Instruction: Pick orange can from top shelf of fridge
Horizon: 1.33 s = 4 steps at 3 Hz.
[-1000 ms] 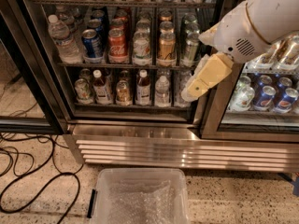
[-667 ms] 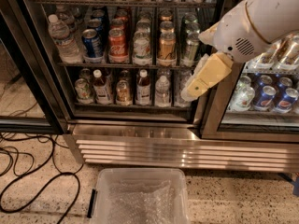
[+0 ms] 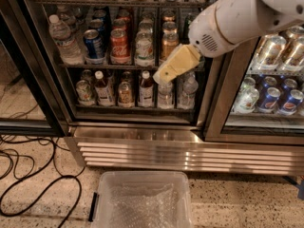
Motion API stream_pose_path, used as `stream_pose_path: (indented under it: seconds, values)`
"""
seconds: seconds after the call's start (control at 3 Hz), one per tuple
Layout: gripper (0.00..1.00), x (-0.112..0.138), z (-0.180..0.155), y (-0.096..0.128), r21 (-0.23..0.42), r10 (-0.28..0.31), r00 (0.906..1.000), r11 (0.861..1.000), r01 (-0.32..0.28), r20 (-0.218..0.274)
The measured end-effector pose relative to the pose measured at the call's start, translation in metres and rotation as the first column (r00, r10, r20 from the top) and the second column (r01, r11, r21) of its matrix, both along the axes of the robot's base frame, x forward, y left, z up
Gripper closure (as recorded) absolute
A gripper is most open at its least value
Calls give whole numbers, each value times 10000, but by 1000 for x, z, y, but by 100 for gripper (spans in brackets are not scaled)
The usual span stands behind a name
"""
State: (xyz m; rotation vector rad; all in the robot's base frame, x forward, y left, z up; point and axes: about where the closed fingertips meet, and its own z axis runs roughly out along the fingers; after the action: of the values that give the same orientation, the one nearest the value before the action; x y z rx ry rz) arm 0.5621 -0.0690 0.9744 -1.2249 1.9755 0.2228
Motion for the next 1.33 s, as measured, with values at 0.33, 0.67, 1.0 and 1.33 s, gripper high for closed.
stream_pose_path:
  seconds: [0.33,0.67,1.0,1.33]
  values:
    - [0,31,5,16,468,-958,9944,9945,937,456]
    - [0,32,9,17,621,-1125,9926,9920,1095,468]
    - [0,33,8,25,659,-1036,9922,9929,991,693]
    - [0,45,12,46,1046,-1222,9844,9885,1092,1268]
